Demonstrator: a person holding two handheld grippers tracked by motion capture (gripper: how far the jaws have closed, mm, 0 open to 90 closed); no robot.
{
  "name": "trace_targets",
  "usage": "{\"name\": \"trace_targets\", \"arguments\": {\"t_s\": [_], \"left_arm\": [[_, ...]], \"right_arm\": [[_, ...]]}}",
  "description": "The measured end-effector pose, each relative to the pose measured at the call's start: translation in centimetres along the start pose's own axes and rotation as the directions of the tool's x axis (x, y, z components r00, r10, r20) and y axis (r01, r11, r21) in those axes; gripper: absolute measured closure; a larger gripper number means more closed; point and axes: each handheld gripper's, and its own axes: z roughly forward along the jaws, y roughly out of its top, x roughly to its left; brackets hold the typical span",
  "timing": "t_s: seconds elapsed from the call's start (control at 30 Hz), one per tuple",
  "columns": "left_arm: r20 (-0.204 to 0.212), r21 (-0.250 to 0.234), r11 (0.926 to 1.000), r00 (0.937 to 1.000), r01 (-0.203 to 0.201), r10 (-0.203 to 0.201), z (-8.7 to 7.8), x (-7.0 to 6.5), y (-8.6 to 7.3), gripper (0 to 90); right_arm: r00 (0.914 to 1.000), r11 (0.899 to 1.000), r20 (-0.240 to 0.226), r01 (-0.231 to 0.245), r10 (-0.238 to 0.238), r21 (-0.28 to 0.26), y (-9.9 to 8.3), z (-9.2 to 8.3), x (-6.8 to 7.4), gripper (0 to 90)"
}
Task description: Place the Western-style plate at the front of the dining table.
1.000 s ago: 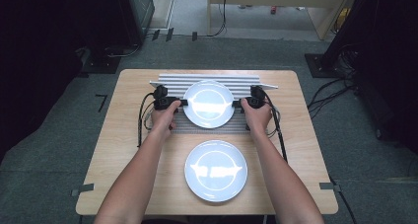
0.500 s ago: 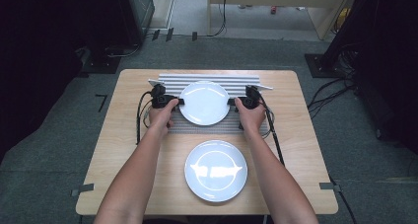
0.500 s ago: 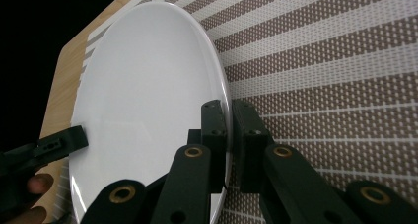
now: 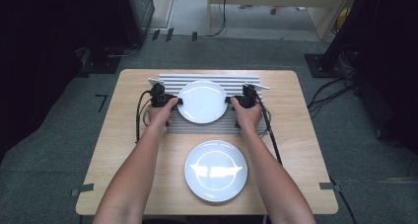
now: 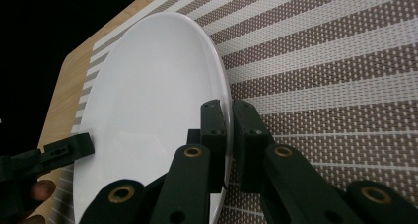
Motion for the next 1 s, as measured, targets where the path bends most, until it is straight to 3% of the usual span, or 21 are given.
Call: {"name": "trace_targets", "arguments": {"t_s": [0.23, 0.5, 0.73, 0.93, 1.0], "left_arm": [[-0.003, -0.008, 0.9999, 1.0000, -0.009, 0.009, 0.11, -0.38, 0.02, 70.3], [0.011, -0.016, 0.9998, 0.9999, -0.009, 0.009, 0.33, -0.53, 0.00, 66.6], [0.038, -0.020, 0.9996, 0.9991, -0.020, 0.021, 0.36, -0.48, -0.10, 59.8], [0.059, -0.033, 0.9992, 0.9980, -0.021, 0.023, 0.31, -0.42, -0.36, 55.8], [0.066, -0.036, 0.9991, 0.9975, -0.023, 0.026, 0.23, -0.37, -0.45, 53.9]], "right_arm": [[1.0000, 1.000, -0.004, 0.006, -0.006, 0.005, 0.01, 0.45, -0.26, 83.6], [0.9984, 0.998, 0.006, 0.057, -0.057, -0.032, 0.01, 0.77, -0.48, 82.0], [0.9977, 0.997, 0.001, 0.068, -0.068, -0.036, 0.01, 0.81, -0.63, 81.4], [0.9936, 0.992, 0.000, 0.113, -0.113, -0.048, -0.11, 0.81, -0.43, 73.9], [0.9894, 0.988, 0.026, 0.144, -0.143, -0.057, -0.08, 0.66, -0.30, 68.8]]}}
